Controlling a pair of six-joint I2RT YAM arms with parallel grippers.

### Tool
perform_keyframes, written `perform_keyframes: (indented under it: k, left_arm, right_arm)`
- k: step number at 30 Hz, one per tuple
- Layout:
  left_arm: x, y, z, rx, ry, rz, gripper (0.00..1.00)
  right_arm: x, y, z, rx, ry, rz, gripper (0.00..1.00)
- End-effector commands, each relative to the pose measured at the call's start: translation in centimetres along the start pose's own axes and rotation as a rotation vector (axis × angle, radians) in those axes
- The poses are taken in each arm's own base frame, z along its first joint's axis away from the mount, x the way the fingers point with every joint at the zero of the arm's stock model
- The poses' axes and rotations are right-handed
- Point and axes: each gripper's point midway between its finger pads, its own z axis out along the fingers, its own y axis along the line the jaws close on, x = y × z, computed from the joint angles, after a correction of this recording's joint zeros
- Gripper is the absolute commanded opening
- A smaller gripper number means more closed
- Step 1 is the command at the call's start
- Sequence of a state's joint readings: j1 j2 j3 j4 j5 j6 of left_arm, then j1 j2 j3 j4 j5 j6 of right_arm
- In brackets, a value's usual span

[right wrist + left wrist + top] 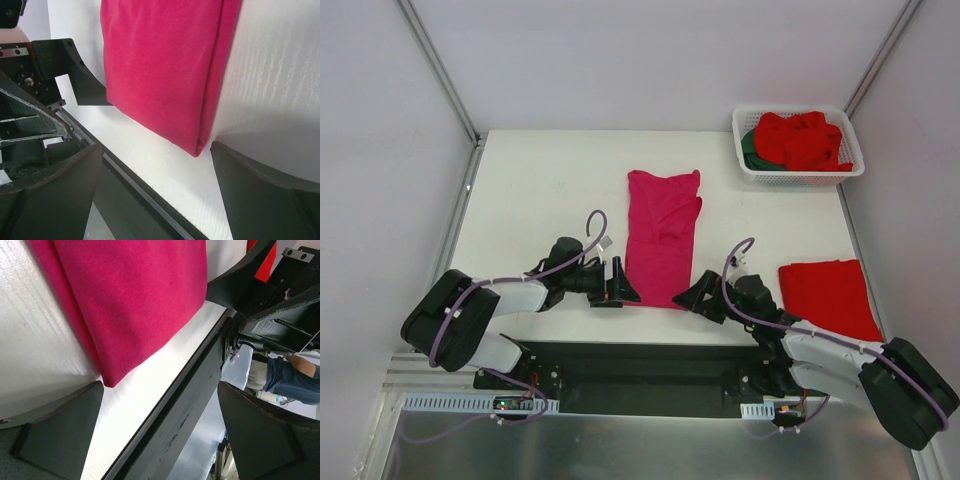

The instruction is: Fold and stack the t-shirts

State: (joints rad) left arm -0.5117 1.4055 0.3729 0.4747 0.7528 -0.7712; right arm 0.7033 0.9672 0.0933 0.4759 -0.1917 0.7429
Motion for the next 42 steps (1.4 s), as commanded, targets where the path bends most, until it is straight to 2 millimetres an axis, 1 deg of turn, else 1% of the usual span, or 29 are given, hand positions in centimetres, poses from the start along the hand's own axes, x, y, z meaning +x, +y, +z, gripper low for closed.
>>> perform_keyframes:
  k: [1, 3, 4, 8, 12, 13, 14, 15, 16, 17, 19, 24, 28, 31, 32, 37, 40, 41, 42]
  left_arm:
    - [0.2, -0.3, -0.1, 0.012, -0.016, 0.031, 0.99]
    - [0.2, -0.2, -0.1, 0.008, -0.016, 0.028, 0.99]
    - [0.2, -0.2, -0.1, 0.007, -0.017, 0.030, 0.99]
    - [0.2, 0.1, 0.0, -0.001, -0.014, 0.027, 0.99]
    - [-0.1, 0.2, 0.2, -0.006, -0.013, 0.029, 0.99]
    - [0.0, 0.5, 0.4, -0.013, -0.009, 0.022, 0.99]
    - [-0.2, 0.4, 0.5, -0.008, -0.011, 0.024, 0.99]
    - [-0.3, 0.4, 0.6, -0.006, -0.010, 0.024, 0.99]
    - [-0.2, 0.7, 0.8, -0.009, -0.002, 0.012, 0.99]
    - [-0.1, 0.6, 0.9, 0.001, 0.007, 0.010, 0.99]
    - [-0.2, 0.7, 1.1, 0.006, 0.004, 0.006, 0.99]
    - [-0.2, 1.1, 1.1, -0.009, -0.004, 0.001, 1.00]
    - [-0.3, 1.0, 1.2, -0.009, -0.002, 0.005, 0.99]
    - [-0.2, 1.1, 1.2, -0.013, 0.003, 0.008, 0.99]
    - [-0.2, 1.1, 1.2, -0.016, 0.003, 0.005, 0.99]
    - [-0.2, 1.1, 1.2, -0.016, 0.001, 0.009, 0.99]
    - [-0.2, 1.3, 1.3, -0.023, -0.001, 0.009, 0.87]
    - [-0.2, 1.4, 1.3, -0.024, 0.001, 0.007, 0.78]
    - [-0.2, 1.5, 1.3, -0.026, 0.001, 0.004, 0.76]
  right_arm:
    - [3.3, -4.7, -0.5, 0.128, 0.083, 0.063, 0.94]
    - [3.5, -4.9, -0.3, 0.130, 0.093, 0.079, 0.94]
    - [4.1, -5.6, -0.5, 0.137, 0.099, 0.091, 0.94]
    - [4.1, -5.4, -0.4, 0.125, 0.102, 0.099, 0.94]
    - [4.3, -5.9, -0.6, 0.150, 0.104, 0.104, 0.94]
    - [4.3, -5.8, -0.6, 0.153, 0.105, 0.106, 0.94]
    - [4.3, -5.9, -0.6, 0.157, 0.109, 0.109, 0.93]
    - [4.4, -6.0, -0.7, 0.165, 0.114, 0.112, 0.90]
    - [4.5, -6.2, -0.7, 0.172, 0.115, 0.116, 0.88]
    - [4.4, -6.0, -0.8, 0.168, 0.110, 0.115, 0.87]
    - [4.3, -6.4, -1.1, 0.198, 0.106, 0.104, 0.85]
    - [4.6, -6.6, -1.1, 0.204, 0.124, 0.106, 0.84]
    - [5.0, -6.9, -1.1, 0.213, 0.137, 0.106, 0.84]
    - [5.0, -6.7, -0.9, 0.203, 0.140, 0.105, 0.84]
    - [5.3, -7.1, -0.9, 0.217, 0.154, 0.111, 0.83]
    - [5.4, -7.2, -0.7, 0.217, 0.160, 0.113, 0.82]
    - [5.3, -7.1, -0.7, 0.214, 0.154, 0.111, 0.82]
    - [5.4, -7.2, -0.7, 0.218, 0.158, 0.111, 0.82]
    - [5.5, -7.4, -0.7, 0.225, 0.161, 0.113, 0.76]
